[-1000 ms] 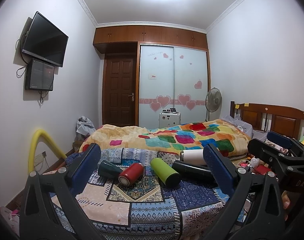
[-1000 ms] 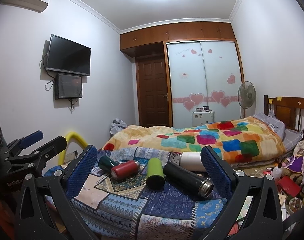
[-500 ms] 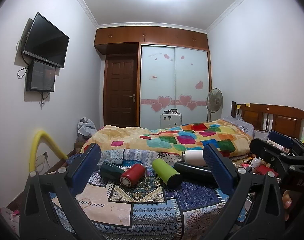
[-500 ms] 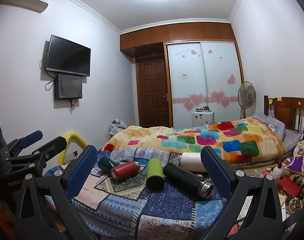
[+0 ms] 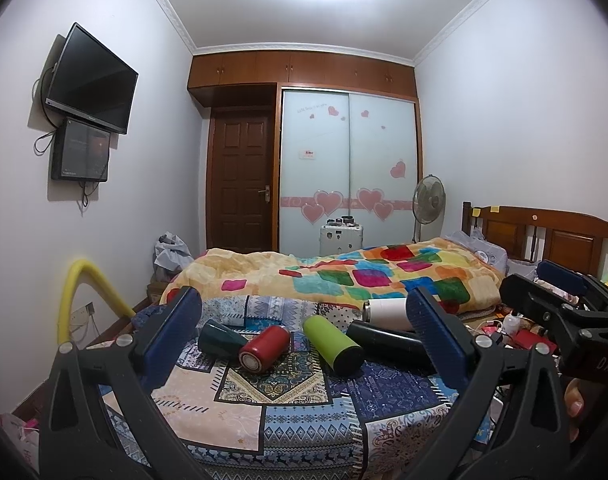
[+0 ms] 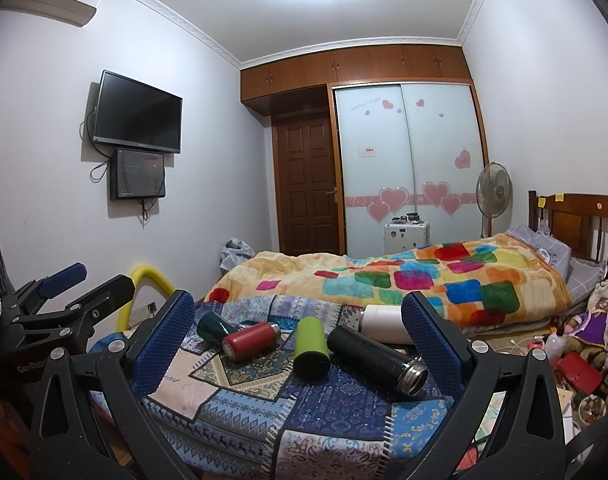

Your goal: Flip cup upright

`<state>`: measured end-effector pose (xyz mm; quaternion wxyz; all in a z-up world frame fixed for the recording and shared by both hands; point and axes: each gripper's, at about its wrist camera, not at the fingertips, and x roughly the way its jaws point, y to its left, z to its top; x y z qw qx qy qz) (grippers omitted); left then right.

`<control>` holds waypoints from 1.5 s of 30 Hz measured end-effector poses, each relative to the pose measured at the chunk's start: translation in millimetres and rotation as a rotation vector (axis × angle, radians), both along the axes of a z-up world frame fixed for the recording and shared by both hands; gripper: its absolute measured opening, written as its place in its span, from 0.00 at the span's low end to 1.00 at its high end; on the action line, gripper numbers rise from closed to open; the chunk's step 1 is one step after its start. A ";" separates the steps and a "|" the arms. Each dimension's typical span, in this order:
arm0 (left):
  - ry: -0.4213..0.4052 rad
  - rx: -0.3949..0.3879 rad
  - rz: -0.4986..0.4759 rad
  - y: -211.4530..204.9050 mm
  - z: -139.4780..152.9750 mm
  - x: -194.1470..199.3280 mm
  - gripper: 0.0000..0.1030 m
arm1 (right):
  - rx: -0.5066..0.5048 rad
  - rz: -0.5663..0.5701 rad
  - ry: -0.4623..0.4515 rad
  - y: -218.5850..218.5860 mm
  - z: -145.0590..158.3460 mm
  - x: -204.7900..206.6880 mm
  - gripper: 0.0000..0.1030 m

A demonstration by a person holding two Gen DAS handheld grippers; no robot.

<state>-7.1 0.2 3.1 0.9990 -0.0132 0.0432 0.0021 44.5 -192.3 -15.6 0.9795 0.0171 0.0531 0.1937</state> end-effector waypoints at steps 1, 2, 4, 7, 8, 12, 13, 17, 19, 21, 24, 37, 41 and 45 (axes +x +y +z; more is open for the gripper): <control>0.000 0.000 -0.001 0.1 -0.3 0.2 1.00 | -0.001 -0.001 0.000 0.3 -0.5 0.0 1.00; 0.000 0.000 -0.002 0.2 -0.8 0.4 1.00 | -0.001 -0.001 0.000 0.2 -0.6 0.0 1.00; 0.001 0.000 -0.002 0.1 -0.9 0.8 1.00 | -0.001 0.000 0.000 0.1 -0.8 -0.1 1.00; 0.003 0.004 -0.003 0.5 -2.3 1.5 1.00 | 0.000 -0.001 -0.001 0.6 -0.3 -0.1 1.00; 0.003 0.005 -0.003 1.0 -2.4 2.1 1.00 | 0.000 -0.001 -0.001 0.6 -0.1 0.0 1.00; 0.011 0.002 -0.009 1.1 -4.7 6.5 1.00 | -0.001 0.002 0.004 1.6 -0.2 0.4 1.00; 0.013 0.001 -0.011 1.4 -5.5 8.3 1.00 | -0.002 0.003 0.006 3.3 -0.2 1.3 1.00; 0.018 -0.001 -0.014 5.0 -8.3 15.9 1.00 | -0.007 0.005 0.016 9.1 -1.9 9.4 1.00; 0.022 0.008 -0.008 6.0 -10.5 22.9 1.00 | -0.009 0.006 0.025 11.3 -4.5 15.2 1.00; 0.036 0.011 -0.004 9.6 -13.7 32.4 1.00 | -0.011 0.007 0.036 10.7 -8.4 21.5 1.00; 0.090 0.009 -0.015 17.4 -18.8 57.4 1.00 | -0.022 -0.002 0.059 12.8 -16.3 35.7 1.00; 0.439 0.057 -0.067 43.8 -78.2 203.9 0.76 | -0.046 -0.024 0.175 12.4 -50.8 109.5 1.00; 0.555 0.082 -0.113 46.2 -97.8 245.1 0.69 | -0.076 -0.034 0.200 16.7 -60.7 132.2 1.00; 0.640 0.114 -0.114 51.3 -115.8 284.0 0.69 | -0.102 -0.015 0.235 19.4 -67.4 155.1 1.00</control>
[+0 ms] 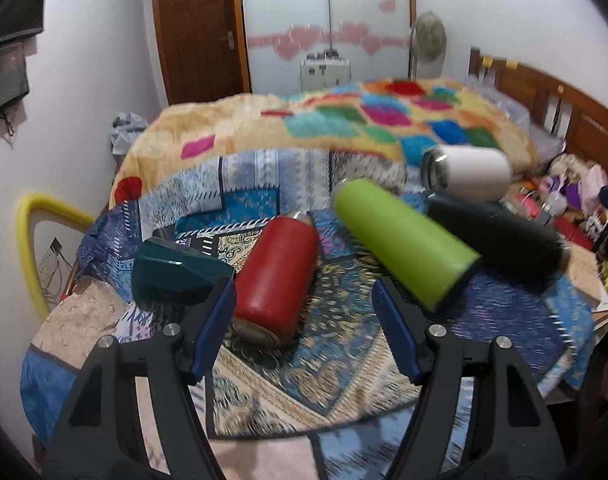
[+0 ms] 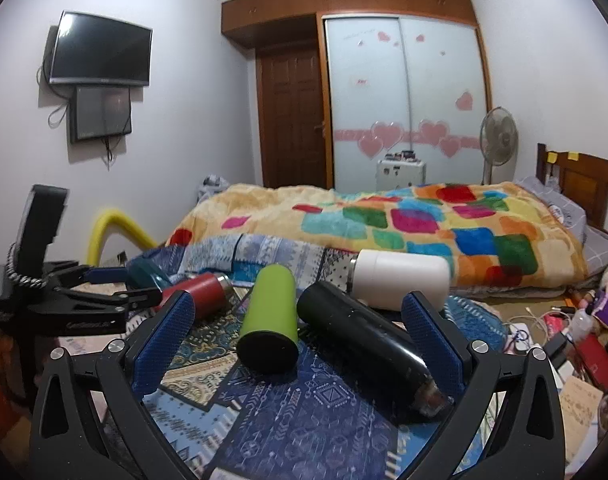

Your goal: Flip cup upright

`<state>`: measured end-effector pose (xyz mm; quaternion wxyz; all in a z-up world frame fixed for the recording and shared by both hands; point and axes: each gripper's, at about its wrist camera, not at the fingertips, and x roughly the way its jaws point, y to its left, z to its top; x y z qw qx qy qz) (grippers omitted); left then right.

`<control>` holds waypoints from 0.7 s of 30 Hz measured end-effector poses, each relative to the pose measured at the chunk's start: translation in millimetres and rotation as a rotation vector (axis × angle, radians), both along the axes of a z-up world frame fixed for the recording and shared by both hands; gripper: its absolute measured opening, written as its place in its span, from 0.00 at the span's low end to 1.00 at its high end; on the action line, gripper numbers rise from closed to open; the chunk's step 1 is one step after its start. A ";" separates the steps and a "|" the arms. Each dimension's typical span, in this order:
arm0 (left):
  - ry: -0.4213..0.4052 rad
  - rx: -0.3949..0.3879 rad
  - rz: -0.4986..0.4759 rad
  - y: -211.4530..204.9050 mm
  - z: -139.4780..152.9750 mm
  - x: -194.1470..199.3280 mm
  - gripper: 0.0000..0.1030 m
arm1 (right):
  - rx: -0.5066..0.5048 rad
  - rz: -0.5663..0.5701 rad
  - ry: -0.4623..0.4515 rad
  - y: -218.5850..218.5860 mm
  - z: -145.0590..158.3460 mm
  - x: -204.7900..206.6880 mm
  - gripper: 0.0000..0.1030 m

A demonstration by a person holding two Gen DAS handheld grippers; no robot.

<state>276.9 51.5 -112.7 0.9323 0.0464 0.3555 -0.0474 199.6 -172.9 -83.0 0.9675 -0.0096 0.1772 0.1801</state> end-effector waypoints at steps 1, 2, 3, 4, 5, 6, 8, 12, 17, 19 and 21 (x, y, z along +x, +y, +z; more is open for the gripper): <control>0.018 0.002 -0.006 1.8 -4.1 9.1 0.69 | -0.004 0.003 0.005 1.7 -0.9 3.3 1.00; 0.032 0.003 -0.009 3.5 -7.7 16.6 0.69 | -0.009 0.008 0.010 2.0 -2.3 7.9 1.00; 0.047 0.006 -0.008 5.4 -11.1 24.4 0.69 | -0.013 0.008 0.012 2.1 -3.6 11.6 1.00; 0.059 0.011 -0.007 7.5 -13.5 30.9 0.69 | -0.016 0.008 0.014 2.8 -4.9 14.4 1.00; 0.072 0.016 -0.011 9.3 -16.5 37.4 0.66 | -0.018 0.009 0.016 4.2 -6.8 17.7 1.00; 0.084 0.025 -0.014 11.0 -19.0 43.3 0.66 | -0.020 0.010 0.019 4.6 -7.7 20.5 1.00; 0.106 0.045 -0.025 11.2 -23.3 54.4 0.65 | -0.023 0.011 0.024 5.7 -11.4 25.4 1.00; 0.150 0.068 -0.050 12.4 -30.3 75.6 0.65 | -0.023 0.017 0.041 8.1 -19.5 34.4 1.00; 0.208 0.081 -0.077 10.2 -40.6 94.9 0.63 | -0.023 0.028 0.060 11.8 -26.9 40.1 1.00; 0.240 0.089 -0.092 7.8 -47.0 100.6 0.61 | -0.024 0.032 0.067 12.8 -29.2 41.9 1.00; 0.248 0.097 -0.094 6.1 -49.9 103.4 0.61 | -0.023 0.035 0.072 14.0 -31.3 43.7 1.00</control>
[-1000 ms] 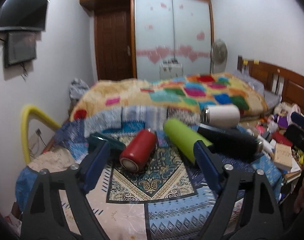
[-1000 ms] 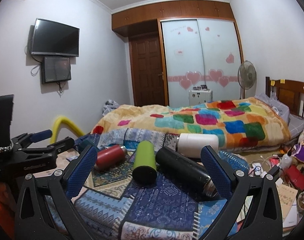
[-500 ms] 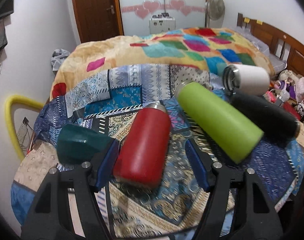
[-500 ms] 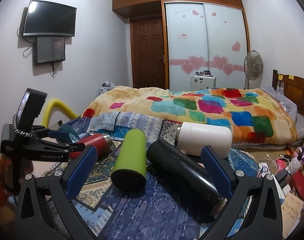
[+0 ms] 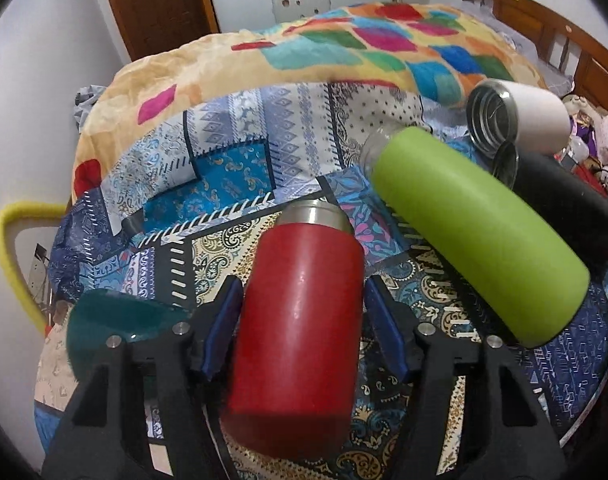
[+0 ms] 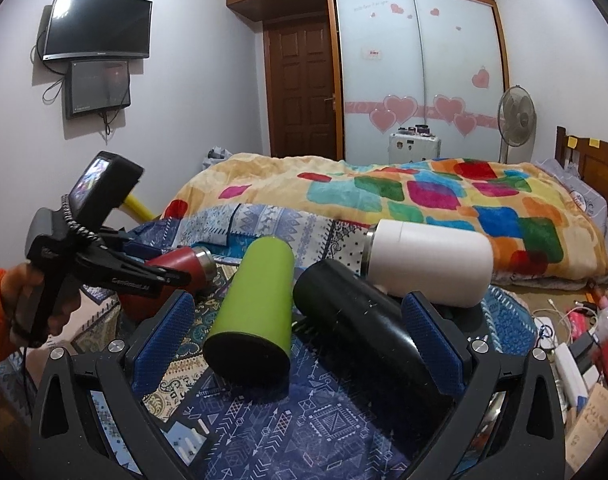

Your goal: Flip cup upright

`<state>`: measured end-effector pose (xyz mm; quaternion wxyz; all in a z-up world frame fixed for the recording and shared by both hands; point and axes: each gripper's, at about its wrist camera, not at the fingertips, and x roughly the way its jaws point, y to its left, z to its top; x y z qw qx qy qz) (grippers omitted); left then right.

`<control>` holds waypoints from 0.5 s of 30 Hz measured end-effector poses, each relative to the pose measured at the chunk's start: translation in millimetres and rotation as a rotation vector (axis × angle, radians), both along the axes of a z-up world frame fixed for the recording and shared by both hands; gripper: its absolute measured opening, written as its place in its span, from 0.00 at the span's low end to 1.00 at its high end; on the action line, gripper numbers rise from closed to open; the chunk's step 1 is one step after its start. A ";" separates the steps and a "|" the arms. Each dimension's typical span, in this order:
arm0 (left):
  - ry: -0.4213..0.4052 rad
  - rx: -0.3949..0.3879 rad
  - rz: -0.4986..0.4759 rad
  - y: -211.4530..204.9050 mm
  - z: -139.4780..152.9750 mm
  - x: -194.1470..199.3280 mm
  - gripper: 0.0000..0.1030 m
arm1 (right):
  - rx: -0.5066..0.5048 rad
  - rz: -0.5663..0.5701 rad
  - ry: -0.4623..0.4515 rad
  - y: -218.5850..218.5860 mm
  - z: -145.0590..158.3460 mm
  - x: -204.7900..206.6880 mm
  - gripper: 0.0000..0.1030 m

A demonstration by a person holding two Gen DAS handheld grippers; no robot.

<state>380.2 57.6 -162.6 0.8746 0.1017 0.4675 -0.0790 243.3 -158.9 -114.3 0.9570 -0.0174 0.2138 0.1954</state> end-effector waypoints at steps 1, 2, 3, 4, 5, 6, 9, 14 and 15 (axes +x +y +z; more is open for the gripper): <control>-0.002 0.003 0.000 -0.4 -0.5 0.3 0.62 | 0.002 0.002 0.004 0.0 -1.1 1.8 1.00; -0.003 0.007 -0.002 -0.9 -0.6 1.0 0.62 | 0.003 0.003 0.007 0.2 -1.7 2.5 1.00; -0.002 0.009 -0.004 -1.3 -0.9 0.9 0.62 | 0.004 0.004 0.010 1.2 -1.9 4.0 1.00; 0.000 0.013 -0.005 -1.8 -1.8 1.3 0.62 | 0.007 0.005 0.013 1.6 -2.6 4.2 1.00; 0.002 0.018 -0.006 -1.8 -2.5 2.6 0.62 | 0.009 0.007 0.015 1.6 -2.9 4.6 1.00; 0.006 0.025 -0.006 -2.6 -3.5 3.8 0.62 | 0.010 0.007 0.017 2.0 -3.0 5.3 1.00; 0.013 0.051 -0.016 -6.7 -6.7 6.9 0.62 | 0.012 0.007 0.017 2.6 -3.1 5.4 1.00; 0.052 0.090 -0.020 -11.1 -20.4 9.1 0.60 | 0.018 0.008 0.015 1.8 -2.8 5.2 1.00; 0.045 0.096 -0.011 -11.7 -20.8 8.1 0.60 | 0.018 0.009 0.016 2.0 -2.6 5.7 1.00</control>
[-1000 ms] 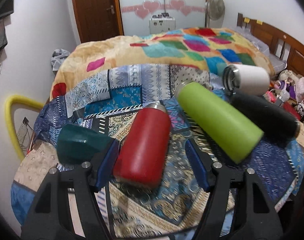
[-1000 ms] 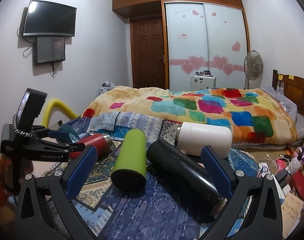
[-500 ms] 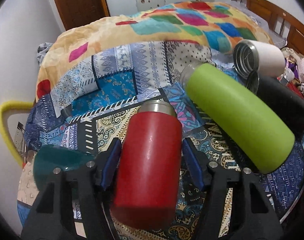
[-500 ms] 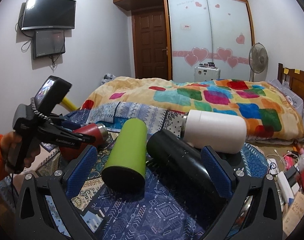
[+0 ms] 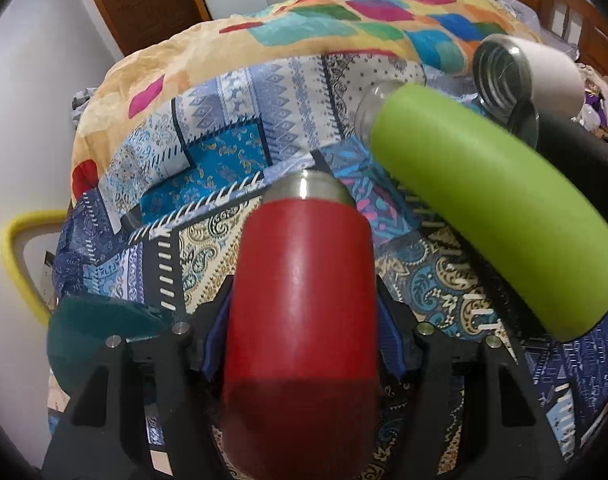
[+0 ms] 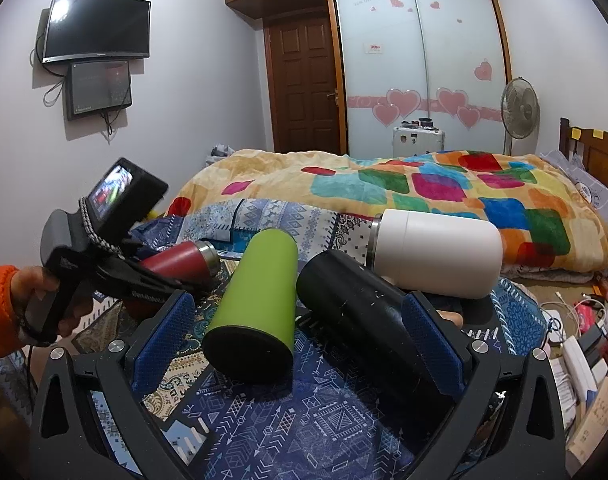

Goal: Flip cup upright
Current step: 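Lift the red thermos with the right tool and swing it sideways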

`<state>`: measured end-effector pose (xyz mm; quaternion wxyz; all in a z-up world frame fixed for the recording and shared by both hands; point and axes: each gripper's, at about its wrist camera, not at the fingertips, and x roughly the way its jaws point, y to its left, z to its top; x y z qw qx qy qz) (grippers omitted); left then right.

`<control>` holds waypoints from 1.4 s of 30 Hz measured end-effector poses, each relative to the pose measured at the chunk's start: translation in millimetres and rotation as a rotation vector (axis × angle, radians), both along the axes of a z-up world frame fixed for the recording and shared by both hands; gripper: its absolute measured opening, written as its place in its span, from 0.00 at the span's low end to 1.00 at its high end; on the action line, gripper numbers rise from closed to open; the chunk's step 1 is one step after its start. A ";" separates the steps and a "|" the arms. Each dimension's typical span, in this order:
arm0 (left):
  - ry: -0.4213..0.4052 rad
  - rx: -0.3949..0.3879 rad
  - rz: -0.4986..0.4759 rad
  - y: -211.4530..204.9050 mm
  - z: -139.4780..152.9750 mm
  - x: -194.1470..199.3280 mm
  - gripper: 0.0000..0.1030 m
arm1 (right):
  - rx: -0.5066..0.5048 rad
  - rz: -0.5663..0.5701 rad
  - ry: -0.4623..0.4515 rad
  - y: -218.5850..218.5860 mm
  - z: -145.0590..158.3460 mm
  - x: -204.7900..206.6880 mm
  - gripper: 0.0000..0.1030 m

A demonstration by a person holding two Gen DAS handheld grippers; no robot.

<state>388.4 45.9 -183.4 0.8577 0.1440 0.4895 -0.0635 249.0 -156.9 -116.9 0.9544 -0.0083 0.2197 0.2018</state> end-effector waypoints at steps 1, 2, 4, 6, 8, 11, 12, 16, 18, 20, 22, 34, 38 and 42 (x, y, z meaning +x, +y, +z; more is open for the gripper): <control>0.000 0.003 0.002 -0.8 0.0 -0.9 0.60 | -0.001 0.000 0.000 0.1 -0.2 0.1 1.00; 0.003 -0.002 0.001 -1.5 -0.1 -2.4 0.60 | -0.002 -0.001 0.001 0.2 -0.4 0.4 1.00; 0.004 -0.013 -0.001 -2.1 0.5 -6.2 0.60 | -0.002 0.000 0.001 0.3 -0.2 0.6 1.00; -0.004 -0.003 0.000 -2.9 2.4 -13.2 0.60 | -0.001 0.001 -0.002 0.0 0.5 0.1 1.00; -0.011 -0.008 0.002 -2.0 7.3 -21.1 0.60 | -0.001 0.002 -0.008 0.2 2.2 -1.6 1.00; -0.022 -0.024 0.002 -0.1 18.3 -34.5 0.60 | 0.006 0.004 -0.018 0.1 5.9 -6.5 1.00; -0.031 -0.023 -0.002 0.1 23.5 -40.9 0.60 | 0.010 0.005 -0.022 0.0 7.6 -9.0 1.00; -0.054 -0.026 -0.015 -4.7 39.8 -64.3 0.60 | 0.019 0.009 -0.032 -0.9 13.9 -18.6 1.00; -0.066 -0.026 -0.031 -10.0 48.6 -79.1 0.60 | 0.020 0.011 -0.038 -1.4 17.0 -24.1 1.00; -0.076 -0.032 -0.046 -14.6 56.3 -92.7 0.60 | 0.020 0.011 -0.042 -1.7 20.1 -29.2 1.00; -0.080 -0.050 -0.064 -21.1 64.2 -108.1 0.60 | 0.020 0.013 -0.047 -3.7 23.0 -35.1 1.00; -0.048 -0.059 -0.199 -72.9 67.4 -161.8 0.60 | 0.025 -0.004 -0.048 -21.1 27.2 -66.5 1.00; -0.025 -0.086 -0.220 -84.0 58.9 -162.5 0.60 | 0.030 -0.013 -0.036 -26.5 21.9 -71.0 1.00; 0.006 -0.113 -0.234 -95.7 45.2 -156.1 0.60 | 0.029 -0.017 -0.010 -29.7 13.7 -70.3 1.00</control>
